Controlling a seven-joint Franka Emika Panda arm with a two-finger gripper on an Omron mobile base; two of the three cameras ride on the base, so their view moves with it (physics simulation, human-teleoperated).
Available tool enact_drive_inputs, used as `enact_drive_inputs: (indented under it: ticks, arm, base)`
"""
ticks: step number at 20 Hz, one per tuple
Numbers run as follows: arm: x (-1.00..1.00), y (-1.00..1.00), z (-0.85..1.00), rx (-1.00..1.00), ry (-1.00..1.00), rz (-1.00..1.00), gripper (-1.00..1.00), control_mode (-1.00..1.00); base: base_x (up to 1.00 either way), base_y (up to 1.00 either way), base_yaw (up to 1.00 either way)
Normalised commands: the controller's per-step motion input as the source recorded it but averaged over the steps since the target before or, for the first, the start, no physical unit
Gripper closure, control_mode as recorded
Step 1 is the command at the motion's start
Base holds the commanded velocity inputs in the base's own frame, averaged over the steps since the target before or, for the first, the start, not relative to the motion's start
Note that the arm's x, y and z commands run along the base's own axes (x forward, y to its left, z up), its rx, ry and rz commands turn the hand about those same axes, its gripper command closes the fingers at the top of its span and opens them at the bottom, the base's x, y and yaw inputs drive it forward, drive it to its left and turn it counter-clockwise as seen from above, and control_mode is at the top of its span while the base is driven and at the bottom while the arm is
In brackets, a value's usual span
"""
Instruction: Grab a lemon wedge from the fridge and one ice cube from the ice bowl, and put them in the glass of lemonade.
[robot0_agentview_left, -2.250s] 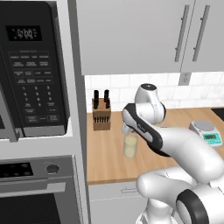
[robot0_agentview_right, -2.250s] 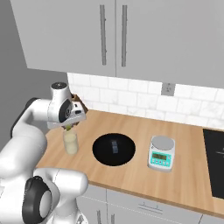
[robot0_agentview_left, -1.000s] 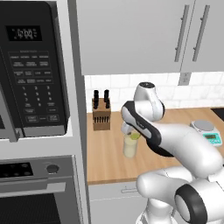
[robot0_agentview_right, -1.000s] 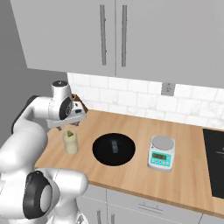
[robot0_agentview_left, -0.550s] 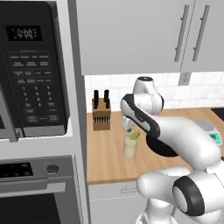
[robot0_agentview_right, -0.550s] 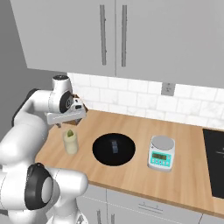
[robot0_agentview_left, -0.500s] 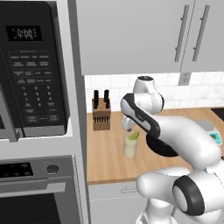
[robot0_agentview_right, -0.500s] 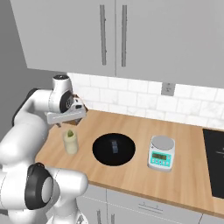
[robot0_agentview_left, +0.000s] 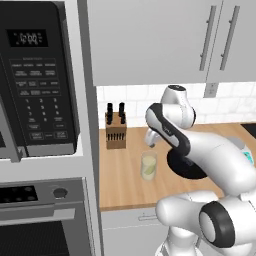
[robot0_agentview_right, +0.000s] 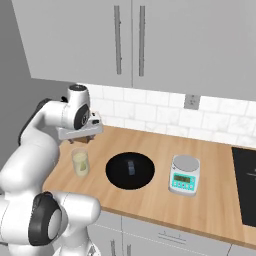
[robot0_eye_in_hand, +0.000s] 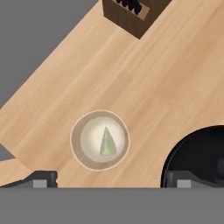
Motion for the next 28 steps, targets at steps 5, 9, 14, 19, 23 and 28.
enact_drive_inputs:
  ticks: [5, 9, 14, 19, 23, 28]
  arm:
    - [-0.11, -0.03, 0.0, 0.03, -0.05, 0.0, -1.0, -1.0]
    - [-0.12, 0.0, 0.0, 0.0, -0.01, 0.0, -1.0, -1.0]
    - [-0.16, -0.09, 0.0, 0.0, -0.02, 0.0, -1.0, -1.0]
    - [-0.08, -0.43, 0.0, 0.0, 0.0, -0.03, -1.0, -1.0]
    - [-0.01, -0.72, 0.0, -0.01, 0.09, -0.1, -1.0, -1.0]
    - [0.21, -0.85, -0.17, -0.03, 0.28, -0.14, -1.0, -1.0]
  base:
    - [0.0, 0.0, 0.0]
    - [0.0, 0.0, 0.0]
    - [0.0, 0.0, 0.0]
    - [0.0, 0.0, 0.0]
    - [0.0, 0.0, 0.0]
    - [0.0, 0.0, 0.0]
